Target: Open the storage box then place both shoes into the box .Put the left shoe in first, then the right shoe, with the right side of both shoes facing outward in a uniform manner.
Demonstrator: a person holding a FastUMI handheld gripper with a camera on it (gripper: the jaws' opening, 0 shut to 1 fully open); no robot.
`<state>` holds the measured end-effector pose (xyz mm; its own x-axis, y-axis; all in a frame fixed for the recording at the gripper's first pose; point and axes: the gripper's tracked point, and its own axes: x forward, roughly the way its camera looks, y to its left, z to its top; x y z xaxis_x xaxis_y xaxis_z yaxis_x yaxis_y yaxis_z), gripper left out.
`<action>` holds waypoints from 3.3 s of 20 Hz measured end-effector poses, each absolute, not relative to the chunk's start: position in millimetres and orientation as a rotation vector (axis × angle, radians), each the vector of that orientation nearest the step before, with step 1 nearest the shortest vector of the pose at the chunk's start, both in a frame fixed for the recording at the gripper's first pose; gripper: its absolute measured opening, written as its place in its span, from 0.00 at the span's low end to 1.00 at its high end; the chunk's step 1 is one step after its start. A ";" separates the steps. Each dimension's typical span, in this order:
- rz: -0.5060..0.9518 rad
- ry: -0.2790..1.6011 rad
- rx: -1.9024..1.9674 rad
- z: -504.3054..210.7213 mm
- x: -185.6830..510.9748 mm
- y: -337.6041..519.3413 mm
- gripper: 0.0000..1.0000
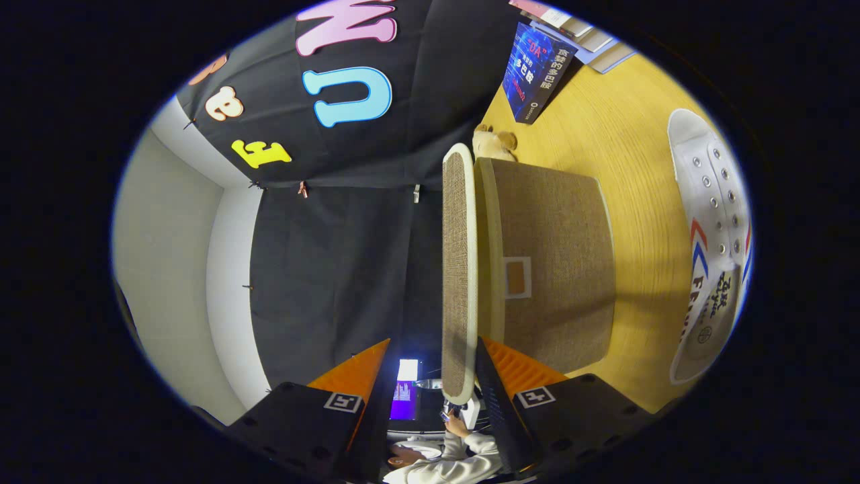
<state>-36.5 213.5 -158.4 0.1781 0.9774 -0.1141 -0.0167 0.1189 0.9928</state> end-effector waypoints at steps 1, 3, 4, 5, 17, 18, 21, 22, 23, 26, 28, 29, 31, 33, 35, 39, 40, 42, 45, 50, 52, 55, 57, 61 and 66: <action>0.992 1.118 1.183 -158.7 -36.1 216.6 0.64; 0.998 1.130 1.168 -155.9 -40.5 224.1 0.52; 0.962 1.121 1.140 -159.9 -36.8 225.1 0.39; 0.928 1.121 1.112 -164.8 -34.6 226.6 0.26; 0.906 1.033 1.015 -83.3 -30.7 282.0 0.05; 0.905 1.022 1.008 -73.6 -30.6 291.6 0.05; 0.920 0.985 0.969 -48.9 -30.0 328.0 0.06; 0.927 0.977 0.957 -40.8 -30.8 340.8 0.06; 0.935 0.977 0.949 -35.5 -31.3 354.8 0.06; 0.953 0.964 0.940 -24.3 -36.4 399.7 0.06; 0.963 0.948 0.913 -22.6 -40.2 426.8 0.06; 0.968 0.951 0.895 -24.2 -43.2 441.7 0.06; 0.971 0.966 0.874 -31.0 -48.6 469.6 0.06; 0.976 0.977 0.853 -37.7 -53.6 496.8 0.06; 0.979 0.977 0.837 -44.9 -52.3 517.8 0.06; 0.966 0.987 0.800 -68.4 -46.7 556.7 0.07; 0.964 0.994 0.786 -76.2 -47.5 564.2 0.06; 0.960 1.009 0.753 -90.1 -49.6 576.6 0.07; 0.955 1.012 0.700 -105.3 -54.5 588.0 0.06; 0.969 0.949 0.668 -95.7 -49.5 582.2 0.31; 0.975 0.902 0.582 -91.9 -45.4 565.9 0.64; 0.937 0.770 0.439 -80.3 -28.9 523.1 0.97; 0.864 0.701 0.375 -73.2 -12.8 482.1 0.98; 0.681 0.590 0.256 -64.9 18.4 384.0 0.98; 0.439 0.522 0.148 -74.4 38.1 253.5 0.98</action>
<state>38.1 253.5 -74.4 0.7767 0.4413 -0.4494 -0.3671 0.8970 0.2464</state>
